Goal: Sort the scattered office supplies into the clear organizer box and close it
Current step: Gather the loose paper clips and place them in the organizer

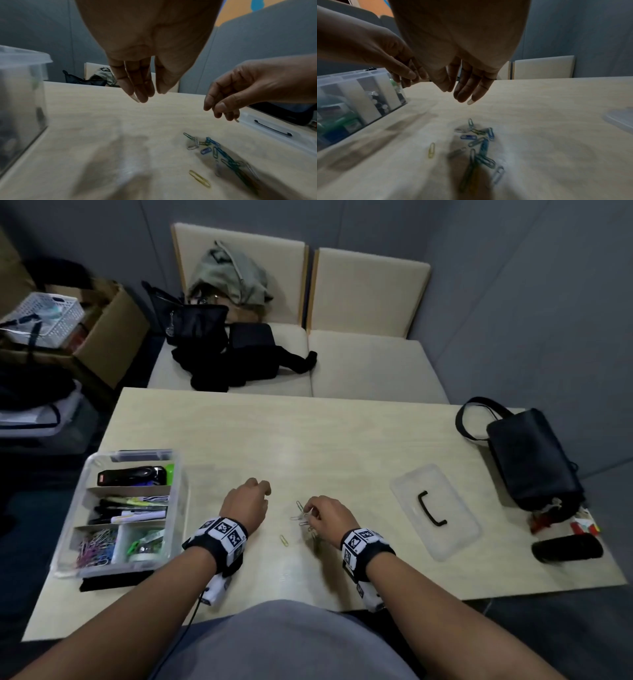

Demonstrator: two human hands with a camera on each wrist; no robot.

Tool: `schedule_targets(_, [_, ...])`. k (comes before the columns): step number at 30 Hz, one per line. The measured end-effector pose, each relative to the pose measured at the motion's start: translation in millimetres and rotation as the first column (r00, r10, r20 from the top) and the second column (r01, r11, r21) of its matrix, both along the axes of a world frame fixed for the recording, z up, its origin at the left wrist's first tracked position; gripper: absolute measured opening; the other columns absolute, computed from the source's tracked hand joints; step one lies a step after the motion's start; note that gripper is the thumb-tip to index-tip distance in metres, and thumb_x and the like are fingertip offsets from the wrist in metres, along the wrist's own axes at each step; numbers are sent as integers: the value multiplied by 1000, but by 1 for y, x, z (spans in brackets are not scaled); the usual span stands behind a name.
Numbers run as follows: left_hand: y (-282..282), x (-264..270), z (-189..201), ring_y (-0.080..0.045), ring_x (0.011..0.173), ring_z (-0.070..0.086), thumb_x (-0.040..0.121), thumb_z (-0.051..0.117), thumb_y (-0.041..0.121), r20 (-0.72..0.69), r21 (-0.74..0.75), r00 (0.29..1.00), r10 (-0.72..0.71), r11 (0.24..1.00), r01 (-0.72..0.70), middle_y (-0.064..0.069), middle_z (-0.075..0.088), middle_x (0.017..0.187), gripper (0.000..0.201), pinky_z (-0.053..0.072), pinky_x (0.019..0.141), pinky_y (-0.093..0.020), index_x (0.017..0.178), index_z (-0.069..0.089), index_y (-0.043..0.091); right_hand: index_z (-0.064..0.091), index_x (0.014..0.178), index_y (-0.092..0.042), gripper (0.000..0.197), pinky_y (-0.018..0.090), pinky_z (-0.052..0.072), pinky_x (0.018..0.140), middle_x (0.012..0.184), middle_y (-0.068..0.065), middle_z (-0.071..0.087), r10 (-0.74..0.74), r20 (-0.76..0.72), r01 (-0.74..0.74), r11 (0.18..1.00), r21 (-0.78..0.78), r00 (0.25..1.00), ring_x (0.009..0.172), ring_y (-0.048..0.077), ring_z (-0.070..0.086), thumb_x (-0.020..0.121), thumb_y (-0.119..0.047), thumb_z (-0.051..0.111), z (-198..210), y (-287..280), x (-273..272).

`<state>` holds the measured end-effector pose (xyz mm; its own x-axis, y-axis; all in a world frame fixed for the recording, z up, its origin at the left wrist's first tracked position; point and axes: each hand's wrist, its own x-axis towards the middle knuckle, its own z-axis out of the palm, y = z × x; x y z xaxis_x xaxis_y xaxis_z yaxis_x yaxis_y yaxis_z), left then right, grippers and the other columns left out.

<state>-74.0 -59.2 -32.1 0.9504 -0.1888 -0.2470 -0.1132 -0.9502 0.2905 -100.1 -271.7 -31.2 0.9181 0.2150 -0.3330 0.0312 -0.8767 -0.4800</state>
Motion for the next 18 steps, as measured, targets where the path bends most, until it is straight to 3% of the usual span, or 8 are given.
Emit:
schedule_targets(11, [-37,-5,-38,-29,99,60,93,55,17,-253,76,955,-155,981,179,-6,55,116,23,45,77,-32,116,56,17,64,105,-22,17,31,47,79,107,-1,65,40,-145,-57,992,-114,989,95,20,61,90,-21,56,-33,-71,-12])
schedule_targets(15, [-44,-8,-49,-31,93,59,88,53,6,-321,103,926,-196,965,240,-8,53,111,24,42,71,-32,110,55,16,60,102,-22,13,32,46,77,104,0,62,120,-194,-146,981,-125,974,93,22,60,89,-22,61,-46,-76,-14])
schedule_targets(18, [-43,-14,-58,-32,89,58,87,57,6,-349,94,903,-249,950,299,-8,49,108,23,43,68,-35,107,53,16,58,101,-20,14,34,45,74,102,0,59,179,-207,-206,972,-117,962,89,22,58,88,-21,64,-55,-78,-16])
